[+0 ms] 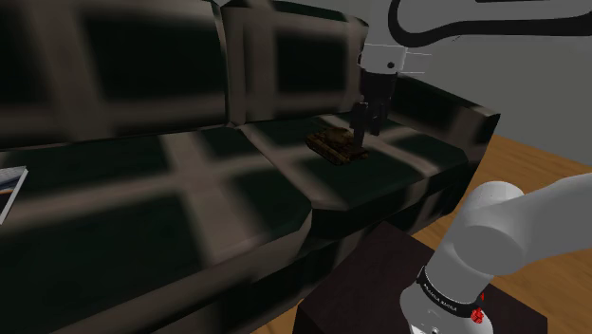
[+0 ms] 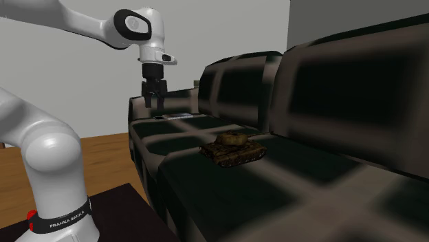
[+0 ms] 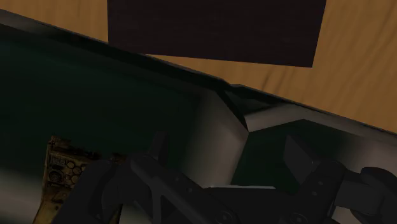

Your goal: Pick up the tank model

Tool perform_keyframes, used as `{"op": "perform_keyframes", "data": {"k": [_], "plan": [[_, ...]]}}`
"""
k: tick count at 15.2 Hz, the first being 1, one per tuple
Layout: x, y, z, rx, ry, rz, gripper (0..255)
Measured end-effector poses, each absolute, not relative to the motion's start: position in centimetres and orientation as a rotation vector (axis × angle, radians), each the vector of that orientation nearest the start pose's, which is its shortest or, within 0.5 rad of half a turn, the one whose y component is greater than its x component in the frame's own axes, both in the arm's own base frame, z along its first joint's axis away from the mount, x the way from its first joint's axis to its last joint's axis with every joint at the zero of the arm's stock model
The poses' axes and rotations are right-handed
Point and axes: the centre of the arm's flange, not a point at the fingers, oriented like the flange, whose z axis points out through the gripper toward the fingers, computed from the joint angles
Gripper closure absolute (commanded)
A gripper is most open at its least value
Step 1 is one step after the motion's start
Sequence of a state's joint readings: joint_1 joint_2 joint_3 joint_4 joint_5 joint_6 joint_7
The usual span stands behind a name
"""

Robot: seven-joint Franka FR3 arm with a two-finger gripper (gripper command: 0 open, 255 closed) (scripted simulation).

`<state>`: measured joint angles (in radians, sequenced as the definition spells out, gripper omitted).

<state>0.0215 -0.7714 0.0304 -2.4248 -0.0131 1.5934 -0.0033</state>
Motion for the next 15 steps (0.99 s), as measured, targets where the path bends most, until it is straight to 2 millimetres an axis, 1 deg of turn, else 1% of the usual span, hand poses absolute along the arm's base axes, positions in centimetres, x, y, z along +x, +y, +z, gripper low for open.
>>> {"op": "perform_keyframes", "data": {"k": [1, 3, 10, 12, 15], "plan": [[30.9, 1.7, 55.5, -3.175, -0.074, 0.095, 0], [32.2, 0.9, 55.2, -3.172, -0.058, 0.095, 0], [39.6, -4.3, 53.8, -3.157, 0.034, 0.096, 0], [41.5, -6.1, 52.9, -3.153, 0.06, 0.096, 0], [44.9, -8.5, 52.8, -3.145, 0.1, 0.095, 0]]}}
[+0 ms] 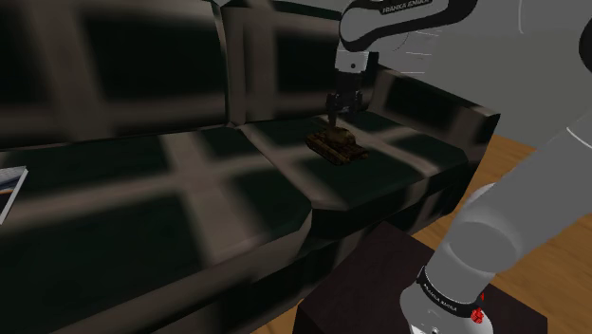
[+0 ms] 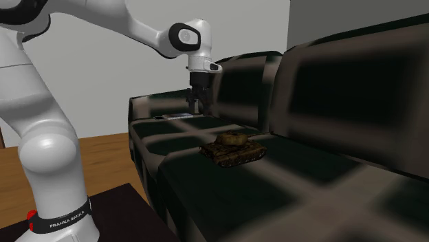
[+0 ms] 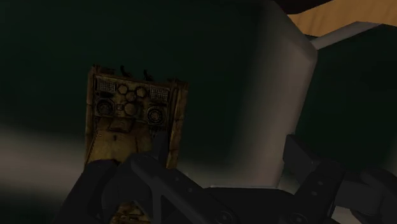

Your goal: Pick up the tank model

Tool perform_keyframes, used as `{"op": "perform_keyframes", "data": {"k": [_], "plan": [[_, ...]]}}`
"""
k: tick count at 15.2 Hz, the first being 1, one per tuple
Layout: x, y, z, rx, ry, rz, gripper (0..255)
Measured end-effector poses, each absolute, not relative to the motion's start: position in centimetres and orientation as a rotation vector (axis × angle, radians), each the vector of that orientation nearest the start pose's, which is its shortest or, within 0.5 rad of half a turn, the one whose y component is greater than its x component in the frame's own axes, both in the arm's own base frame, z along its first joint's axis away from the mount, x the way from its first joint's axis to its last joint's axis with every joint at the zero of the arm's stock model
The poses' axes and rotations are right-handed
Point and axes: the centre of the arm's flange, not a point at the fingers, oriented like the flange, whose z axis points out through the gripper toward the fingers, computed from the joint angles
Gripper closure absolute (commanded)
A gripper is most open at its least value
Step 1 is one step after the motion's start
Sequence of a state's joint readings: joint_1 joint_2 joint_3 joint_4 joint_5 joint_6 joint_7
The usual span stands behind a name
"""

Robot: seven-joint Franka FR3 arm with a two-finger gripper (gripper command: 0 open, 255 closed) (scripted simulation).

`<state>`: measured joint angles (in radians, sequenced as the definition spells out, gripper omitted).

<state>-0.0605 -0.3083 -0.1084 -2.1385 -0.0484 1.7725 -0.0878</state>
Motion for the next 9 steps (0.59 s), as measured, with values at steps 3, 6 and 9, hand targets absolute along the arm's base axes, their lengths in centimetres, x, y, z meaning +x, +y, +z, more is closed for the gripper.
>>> {"op": "perform_keyframes", "data": {"k": [3, 6, 9], "plan": [[47.9, -10.8, 51.6, -3.137, 0.14, 0.096, 0], [50.7, -13.5, 50.7, -3.128, 0.181, 0.096, 0], [53.7, -16.1, 49.9, -3.119, 0.22, 0.096, 0]]}}
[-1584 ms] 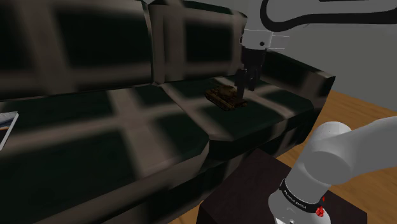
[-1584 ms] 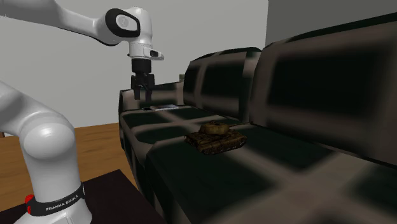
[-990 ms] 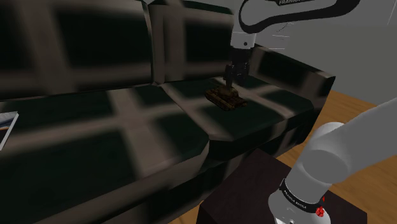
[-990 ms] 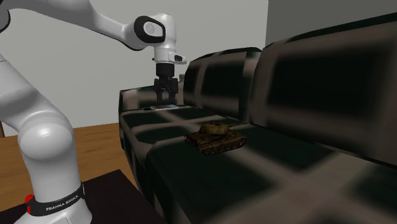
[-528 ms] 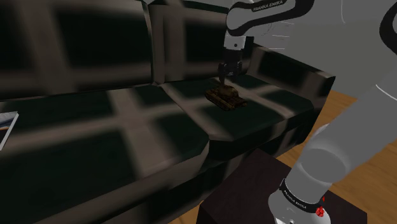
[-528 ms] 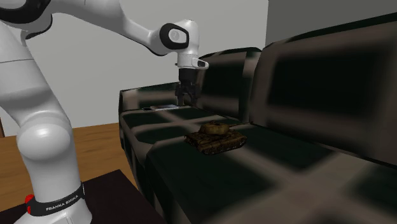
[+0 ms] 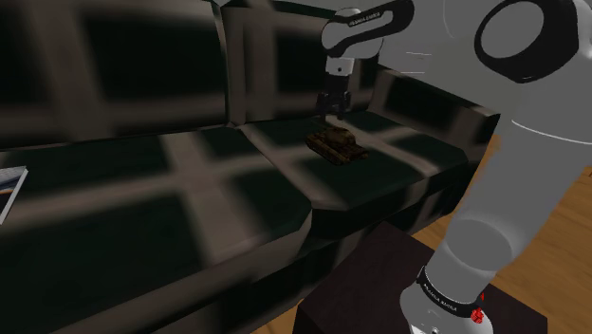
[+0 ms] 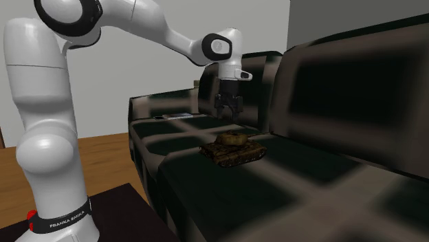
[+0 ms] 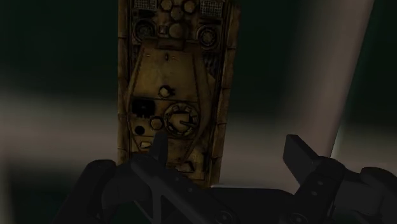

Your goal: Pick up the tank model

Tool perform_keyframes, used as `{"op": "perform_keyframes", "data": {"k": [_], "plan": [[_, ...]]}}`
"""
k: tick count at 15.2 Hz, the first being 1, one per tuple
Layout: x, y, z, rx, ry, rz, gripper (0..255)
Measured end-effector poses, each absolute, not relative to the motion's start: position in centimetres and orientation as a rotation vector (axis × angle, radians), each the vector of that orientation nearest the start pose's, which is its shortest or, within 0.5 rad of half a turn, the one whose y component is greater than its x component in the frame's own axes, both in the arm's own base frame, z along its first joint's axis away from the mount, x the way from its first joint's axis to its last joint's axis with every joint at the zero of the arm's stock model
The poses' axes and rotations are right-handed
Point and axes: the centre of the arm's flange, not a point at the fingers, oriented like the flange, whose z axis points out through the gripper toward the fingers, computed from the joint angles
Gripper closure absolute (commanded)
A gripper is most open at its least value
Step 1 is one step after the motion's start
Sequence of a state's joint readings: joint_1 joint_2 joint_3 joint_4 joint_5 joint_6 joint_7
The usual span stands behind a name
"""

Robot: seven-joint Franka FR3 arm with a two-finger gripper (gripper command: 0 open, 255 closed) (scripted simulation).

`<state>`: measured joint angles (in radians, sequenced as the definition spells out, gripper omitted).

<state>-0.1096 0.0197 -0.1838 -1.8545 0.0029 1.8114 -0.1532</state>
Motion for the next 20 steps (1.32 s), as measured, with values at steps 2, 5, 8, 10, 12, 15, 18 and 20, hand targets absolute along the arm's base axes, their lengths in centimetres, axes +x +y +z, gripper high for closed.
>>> {"op": "perform_keyframes", "data": {"k": [2, 5, 8, 10, 12, 15, 18, 20], "plan": [[55.8, -17.4, 49.6, -3.113, 0.247, 0.096, 0], [58.4, -20.5, 48.5, -3.103, 0.287, 0.096, 0], [60.6, -22.6, 47.7, -3.095, 0.316, 0.096, 0], [60.9, -23.1, 46.6, -3.094, 0.319, 0.096, 0], [60.9, -23.2, 45.7, -3.094, 0.32, 0.096, 0], [61.0, -23.2, 44.2, -3.094, 0.321, 0.096, 0], [60.9, -23.2, 43.8, -3.094, 0.321, 0.095, 255], [60.9, -23.3, 43.8, -3.094, 0.321, 0.095, 255]]}}
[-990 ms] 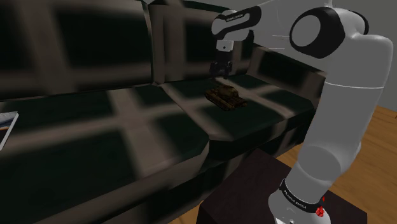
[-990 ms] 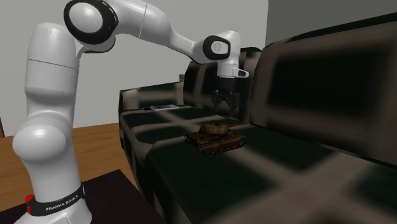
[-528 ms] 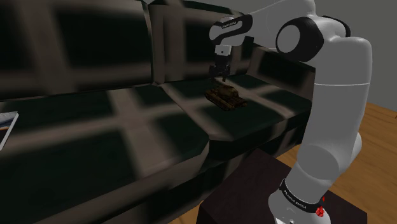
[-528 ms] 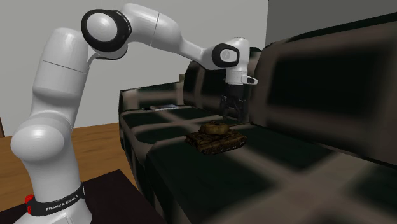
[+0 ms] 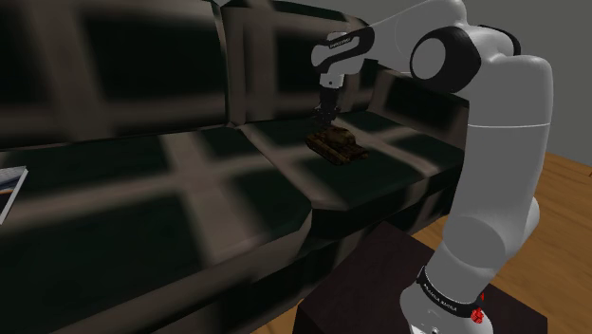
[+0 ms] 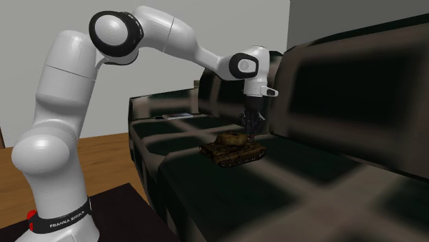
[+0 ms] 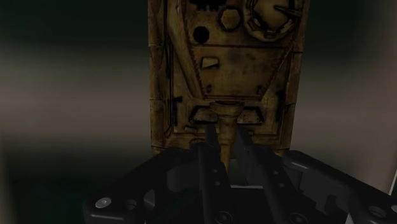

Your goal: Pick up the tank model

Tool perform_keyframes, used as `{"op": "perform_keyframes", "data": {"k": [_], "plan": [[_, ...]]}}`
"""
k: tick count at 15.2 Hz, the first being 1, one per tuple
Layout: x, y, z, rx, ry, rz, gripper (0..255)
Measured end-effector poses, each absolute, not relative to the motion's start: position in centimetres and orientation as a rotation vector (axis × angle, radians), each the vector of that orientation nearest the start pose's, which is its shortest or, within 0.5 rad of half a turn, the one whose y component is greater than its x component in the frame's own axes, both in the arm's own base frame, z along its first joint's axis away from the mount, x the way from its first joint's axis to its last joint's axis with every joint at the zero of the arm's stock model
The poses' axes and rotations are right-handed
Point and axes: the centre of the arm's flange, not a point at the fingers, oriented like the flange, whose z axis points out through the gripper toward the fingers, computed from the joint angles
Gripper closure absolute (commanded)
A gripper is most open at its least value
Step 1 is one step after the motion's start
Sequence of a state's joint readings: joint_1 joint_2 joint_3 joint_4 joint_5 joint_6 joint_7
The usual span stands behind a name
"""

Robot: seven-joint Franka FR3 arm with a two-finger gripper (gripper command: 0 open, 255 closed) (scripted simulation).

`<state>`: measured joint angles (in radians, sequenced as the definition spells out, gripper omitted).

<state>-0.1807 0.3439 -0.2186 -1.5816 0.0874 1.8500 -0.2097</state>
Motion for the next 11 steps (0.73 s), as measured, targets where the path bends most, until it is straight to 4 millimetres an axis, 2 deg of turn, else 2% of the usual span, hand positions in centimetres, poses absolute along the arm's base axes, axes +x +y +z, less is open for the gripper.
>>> {"op": "perform_keyframes", "data": {"k": [6, 11], "plan": [[60.9, -23.2, 43.8, -3.094, 0.321, 0.095, 255], [61.0, -23.2, 45.7, -3.094, 0.321, 0.098, 255]]}}
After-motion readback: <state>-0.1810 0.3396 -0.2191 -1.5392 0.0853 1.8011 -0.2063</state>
